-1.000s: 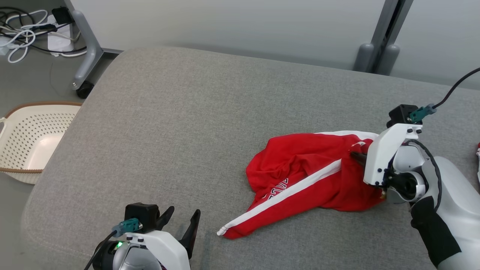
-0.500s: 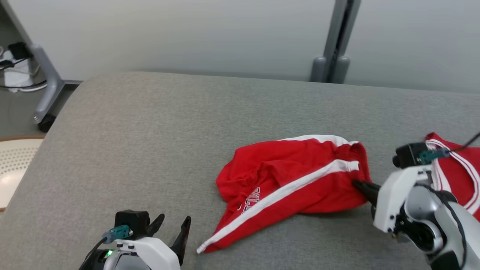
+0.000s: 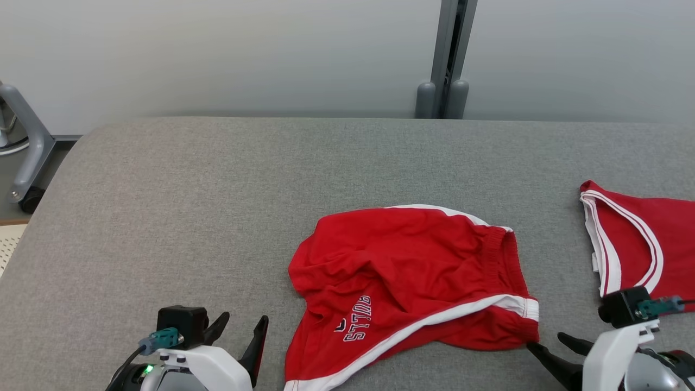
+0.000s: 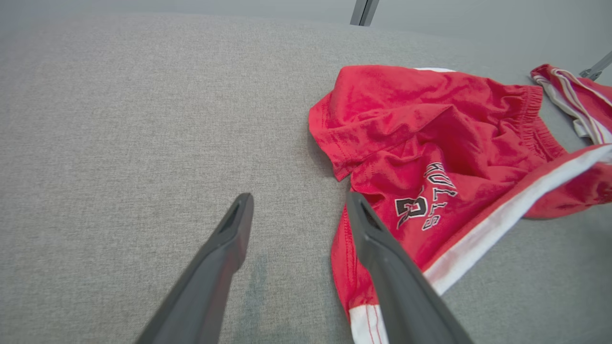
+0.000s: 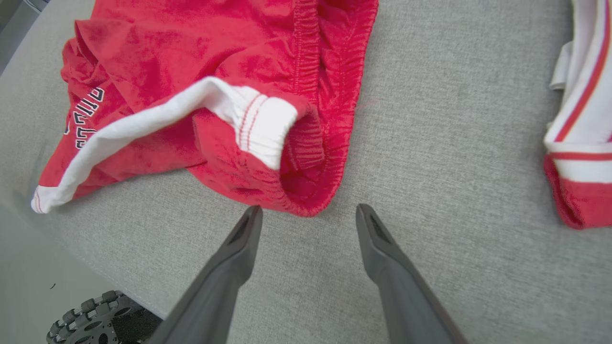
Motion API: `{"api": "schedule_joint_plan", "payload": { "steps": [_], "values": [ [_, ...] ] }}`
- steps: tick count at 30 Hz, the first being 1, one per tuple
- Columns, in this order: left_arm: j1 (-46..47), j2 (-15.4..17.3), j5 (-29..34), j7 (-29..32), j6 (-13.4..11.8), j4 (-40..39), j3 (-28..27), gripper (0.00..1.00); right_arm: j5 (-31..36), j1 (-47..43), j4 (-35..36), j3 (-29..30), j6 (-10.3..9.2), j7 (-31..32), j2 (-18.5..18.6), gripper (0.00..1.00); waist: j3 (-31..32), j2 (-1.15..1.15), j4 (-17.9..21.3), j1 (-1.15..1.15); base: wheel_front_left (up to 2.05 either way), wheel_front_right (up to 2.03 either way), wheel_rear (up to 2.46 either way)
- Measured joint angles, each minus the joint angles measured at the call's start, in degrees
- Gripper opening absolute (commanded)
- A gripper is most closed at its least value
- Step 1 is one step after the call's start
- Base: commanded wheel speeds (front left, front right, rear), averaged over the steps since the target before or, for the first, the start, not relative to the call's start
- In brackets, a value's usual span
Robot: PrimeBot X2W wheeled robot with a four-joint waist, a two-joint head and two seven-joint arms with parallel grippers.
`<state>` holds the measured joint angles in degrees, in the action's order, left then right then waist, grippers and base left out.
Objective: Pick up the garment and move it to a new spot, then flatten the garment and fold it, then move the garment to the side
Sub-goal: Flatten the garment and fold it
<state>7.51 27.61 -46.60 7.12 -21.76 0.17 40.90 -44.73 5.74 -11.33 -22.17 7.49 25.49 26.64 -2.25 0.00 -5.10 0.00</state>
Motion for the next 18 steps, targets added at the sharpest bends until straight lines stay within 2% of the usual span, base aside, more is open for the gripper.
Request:
{"api": "schedule_joint_plan", "payload": {
  "steps": [5, 10, 15, 18],
  "values": [
    [-0.31, 0.30, -0.36, 0.00, -0.22, -0.15, -0.15, 1.00, -0.37, -3.67, 2.74, 1.49, 0.00, -1.23, 2.02, 1.00, 0.62, 0.00, 0.27, 0.00, 0.00, 0.00, 0.00],
    [-0.91, 0.26, -0.49, -0.74, -0.64, -0.46, -0.85, 1.00, -1.66, -6.95, 5.48, 5.41, 0.00, -4.19, 2.36, 1.00, 1.49, 0.00, 0.49, 0.00, 0.00, 0.00, 0.00],
    [-1.18, 0.18, -0.49, -3.90, -1.33, -1.04, -2.57, 1.00, -1.86, -9.01, 10.03, 11.84, 0.00, -10.15, -1.10, 1.00, 2.54, 0.00, 0.81, 0.00, 0.00, 0.00, 0.00],
    [-1.19, 0.04, -0.24, -7.06, -1.60, -1.27, -4.25, 1.00, 0.94, -8.92, 12.83, 15.22, 0.00, -15.56, -3.41, 1.00, 2.98, 0.00, 1.13, 0.00, 0.00, 0.00, 0.00]
  ]
}}
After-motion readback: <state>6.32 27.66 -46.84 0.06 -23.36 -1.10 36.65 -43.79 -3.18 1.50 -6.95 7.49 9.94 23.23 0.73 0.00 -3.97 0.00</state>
